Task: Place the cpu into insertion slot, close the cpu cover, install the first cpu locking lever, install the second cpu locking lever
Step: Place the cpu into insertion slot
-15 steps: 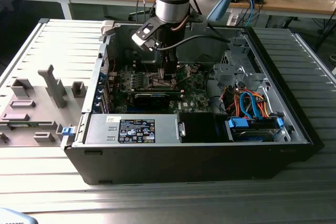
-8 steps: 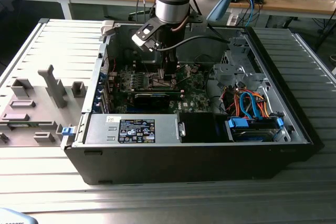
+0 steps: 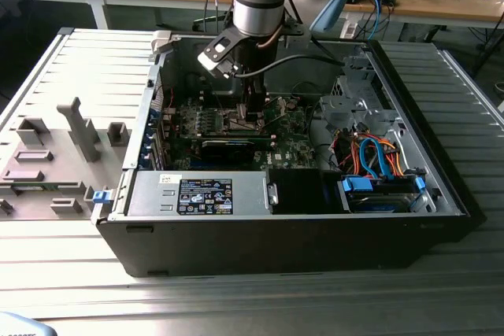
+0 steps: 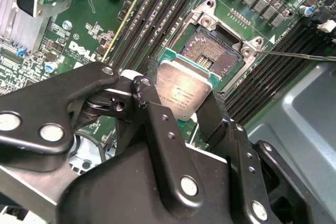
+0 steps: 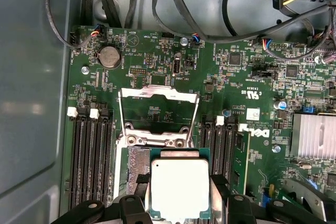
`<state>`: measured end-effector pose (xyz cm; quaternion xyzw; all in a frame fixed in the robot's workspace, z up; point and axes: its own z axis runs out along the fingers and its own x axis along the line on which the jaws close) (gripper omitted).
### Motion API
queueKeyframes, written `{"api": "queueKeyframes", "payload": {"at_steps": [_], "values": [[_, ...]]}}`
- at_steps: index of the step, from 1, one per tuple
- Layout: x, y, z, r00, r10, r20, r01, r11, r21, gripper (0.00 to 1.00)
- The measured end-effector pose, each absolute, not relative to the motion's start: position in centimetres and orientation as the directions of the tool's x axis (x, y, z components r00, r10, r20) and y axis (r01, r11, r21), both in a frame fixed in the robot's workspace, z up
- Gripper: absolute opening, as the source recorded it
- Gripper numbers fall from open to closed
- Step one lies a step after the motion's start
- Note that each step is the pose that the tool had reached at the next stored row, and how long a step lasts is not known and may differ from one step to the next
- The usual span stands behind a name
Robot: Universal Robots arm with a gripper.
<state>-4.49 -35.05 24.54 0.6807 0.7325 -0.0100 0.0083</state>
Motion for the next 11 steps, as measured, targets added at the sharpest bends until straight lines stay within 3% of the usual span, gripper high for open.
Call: {"api": "queueKeyframes", "payload": {"at_steps": [11], "values": [[-4.49, -35.05, 24.34, -0.073, 0.997, -0.026, 0.997, 0.073, -0.003, 0.54]]}}
